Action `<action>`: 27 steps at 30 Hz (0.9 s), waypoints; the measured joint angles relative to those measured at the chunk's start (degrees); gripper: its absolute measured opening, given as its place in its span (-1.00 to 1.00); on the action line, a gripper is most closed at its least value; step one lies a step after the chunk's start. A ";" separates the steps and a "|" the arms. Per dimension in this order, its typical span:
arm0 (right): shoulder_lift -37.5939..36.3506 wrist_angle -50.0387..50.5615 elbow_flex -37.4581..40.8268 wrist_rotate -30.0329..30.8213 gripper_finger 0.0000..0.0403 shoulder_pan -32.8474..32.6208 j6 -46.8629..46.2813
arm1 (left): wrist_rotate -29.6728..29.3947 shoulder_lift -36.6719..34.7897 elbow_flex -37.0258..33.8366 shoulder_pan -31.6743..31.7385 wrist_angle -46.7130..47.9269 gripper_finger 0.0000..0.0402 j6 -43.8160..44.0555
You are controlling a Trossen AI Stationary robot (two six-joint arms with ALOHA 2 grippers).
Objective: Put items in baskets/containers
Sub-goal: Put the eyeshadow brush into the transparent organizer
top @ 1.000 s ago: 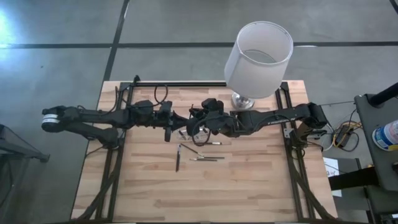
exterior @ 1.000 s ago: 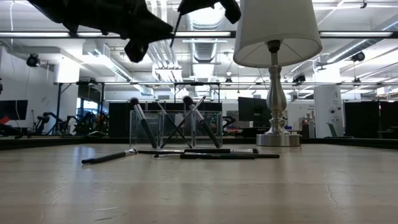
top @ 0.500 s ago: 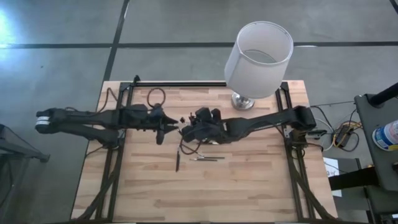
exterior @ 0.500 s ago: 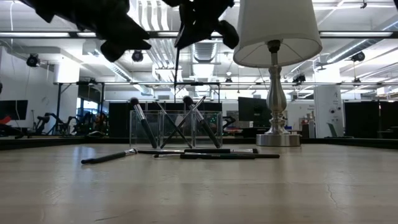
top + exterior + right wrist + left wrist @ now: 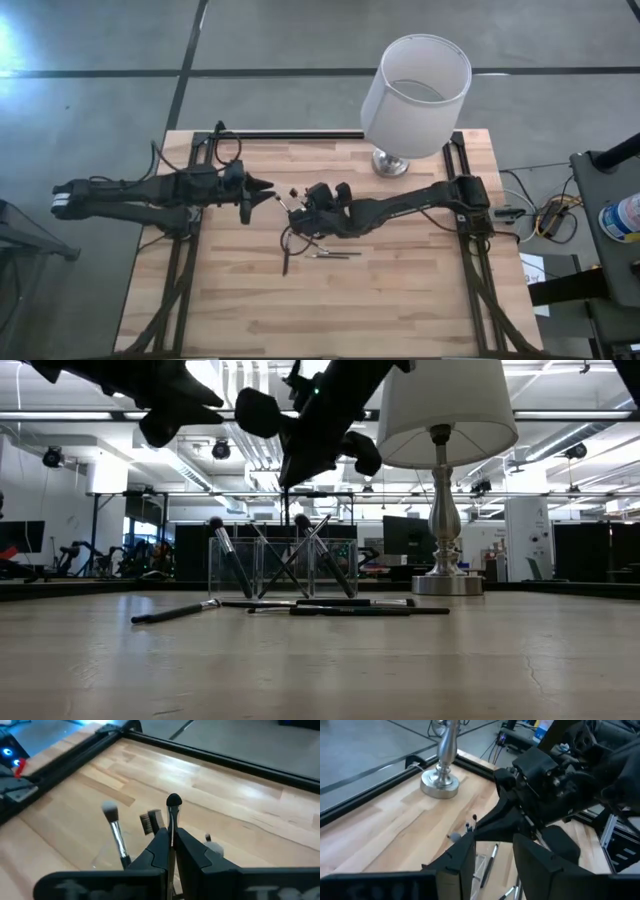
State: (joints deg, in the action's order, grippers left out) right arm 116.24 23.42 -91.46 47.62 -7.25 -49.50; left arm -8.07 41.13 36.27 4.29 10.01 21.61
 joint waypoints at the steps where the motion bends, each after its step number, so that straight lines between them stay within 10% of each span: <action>1: 0.38 -0.38 -0.02 0.37 -0.94 0.01 -0.28 | -0.01 -0.15 0.01 0.00 0.93 -0.36 0.34; 23: -3.28 7.70 -0.33 -6.42 -0.27 -1.79 5.20 | 0.13 -0.31 0.00 -1.30 14.45 -0.36 8.94; 27: -5.67 14.25 -0.41 -17.41 -0.23 -4.33 13.68 | 0.30 -0.37 -0.24 -3.67 17.07 -0.36 10.14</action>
State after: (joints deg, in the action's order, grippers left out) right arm 110.57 37.66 -91.87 30.21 -11.57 -35.82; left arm -7.77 40.75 36.03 0.62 27.08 31.75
